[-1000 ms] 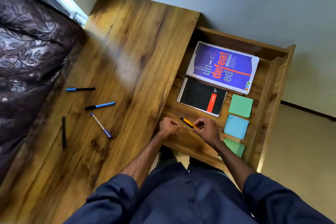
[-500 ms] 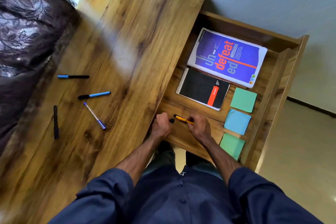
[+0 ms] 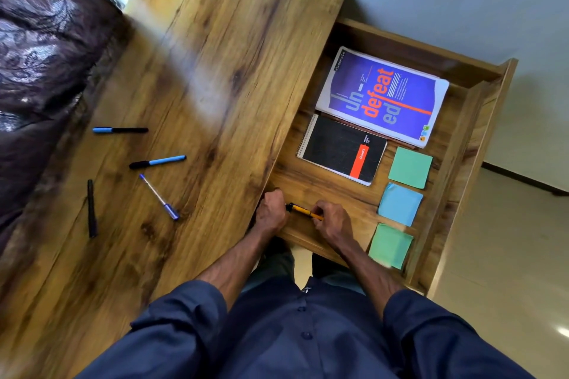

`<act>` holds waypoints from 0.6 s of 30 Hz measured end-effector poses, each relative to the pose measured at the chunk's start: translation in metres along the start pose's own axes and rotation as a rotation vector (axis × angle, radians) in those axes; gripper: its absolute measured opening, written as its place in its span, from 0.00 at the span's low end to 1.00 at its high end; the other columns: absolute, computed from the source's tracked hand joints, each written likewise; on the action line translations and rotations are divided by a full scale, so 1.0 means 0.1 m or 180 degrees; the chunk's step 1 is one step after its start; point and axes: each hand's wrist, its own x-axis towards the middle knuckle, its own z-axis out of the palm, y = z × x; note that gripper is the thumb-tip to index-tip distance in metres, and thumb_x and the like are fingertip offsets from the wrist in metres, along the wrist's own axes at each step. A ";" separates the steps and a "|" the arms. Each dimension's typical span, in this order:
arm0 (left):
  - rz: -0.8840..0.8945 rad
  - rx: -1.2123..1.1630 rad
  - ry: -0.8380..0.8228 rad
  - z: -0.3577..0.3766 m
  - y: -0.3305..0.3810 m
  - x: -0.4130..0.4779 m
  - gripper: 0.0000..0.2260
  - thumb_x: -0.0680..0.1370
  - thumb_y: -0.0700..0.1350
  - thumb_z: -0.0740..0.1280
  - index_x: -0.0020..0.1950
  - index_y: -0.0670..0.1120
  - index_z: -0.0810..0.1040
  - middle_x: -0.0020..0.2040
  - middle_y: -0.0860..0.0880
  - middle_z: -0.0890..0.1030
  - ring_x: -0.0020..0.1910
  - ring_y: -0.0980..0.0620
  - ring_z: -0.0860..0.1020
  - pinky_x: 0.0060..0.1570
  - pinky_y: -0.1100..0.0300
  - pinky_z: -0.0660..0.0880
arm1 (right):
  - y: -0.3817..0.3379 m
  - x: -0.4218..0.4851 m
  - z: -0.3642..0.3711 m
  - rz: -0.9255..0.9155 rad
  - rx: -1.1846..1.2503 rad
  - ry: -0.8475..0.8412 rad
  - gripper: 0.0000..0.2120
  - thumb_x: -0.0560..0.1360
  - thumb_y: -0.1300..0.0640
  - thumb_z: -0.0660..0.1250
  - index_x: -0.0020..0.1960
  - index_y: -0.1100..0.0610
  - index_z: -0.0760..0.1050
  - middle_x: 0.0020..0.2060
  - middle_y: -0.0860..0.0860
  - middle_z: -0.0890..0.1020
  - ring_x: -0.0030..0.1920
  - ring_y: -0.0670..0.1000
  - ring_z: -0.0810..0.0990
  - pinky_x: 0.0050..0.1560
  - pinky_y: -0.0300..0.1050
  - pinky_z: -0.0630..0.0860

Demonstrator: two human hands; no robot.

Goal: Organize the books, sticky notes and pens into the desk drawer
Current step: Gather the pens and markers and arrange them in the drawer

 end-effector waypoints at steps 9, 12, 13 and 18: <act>0.0519 0.0411 0.0001 0.12 -0.06 0.06 0.05 0.82 0.39 0.61 0.58 0.43 0.73 0.55 0.44 0.77 0.51 0.45 0.79 0.45 0.55 0.76 | 0.09 -0.03 -0.06 0.0189 0.0223 0.0266 0.08 0.71 0.59 0.76 0.50 0.51 0.83 0.45 0.47 0.85 0.46 0.47 0.82 0.47 0.46 0.81; 0.0613 0.0379 0.0002 0.14 -0.09 0.09 0.07 0.81 0.41 0.65 0.59 0.43 0.72 0.57 0.44 0.75 0.52 0.45 0.78 0.45 0.57 0.73 | 0.14 -0.02 -0.11 0.0258 0.0227 0.0341 0.08 0.71 0.60 0.76 0.49 0.51 0.83 0.43 0.47 0.85 0.44 0.47 0.82 0.45 0.44 0.81; 0.0633 0.0404 0.0005 0.14 -0.09 0.10 0.09 0.80 0.41 0.66 0.59 0.43 0.72 0.57 0.43 0.75 0.51 0.45 0.78 0.45 0.57 0.73 | 0.15 -0.02 -0.12 0.0271 0.0226 0.0342 0.08 0.71 0.59 0.76 0.48 0.51 0.83 0.43 0.47 0.85 0.44 0.47 0.82 0.45 0.44 0.81; 0.0680 0.0731 -0.0099 0.15 -0.09 0.07 0.08 0.80 0.42 0.67 0.58 0.43 0.73 0.57 0.44 0.75 0.51 0.46 0.78 0.46 0.55 0.74 | 0.13 -0.02 -0.12 0.0248 0.0215 0.0291 0.08 0.71 0.59 0.76 0.49 0.51 0.82 0.44 0.46 0.84 0.44 0.46 0.81 0.45 0.45 0.81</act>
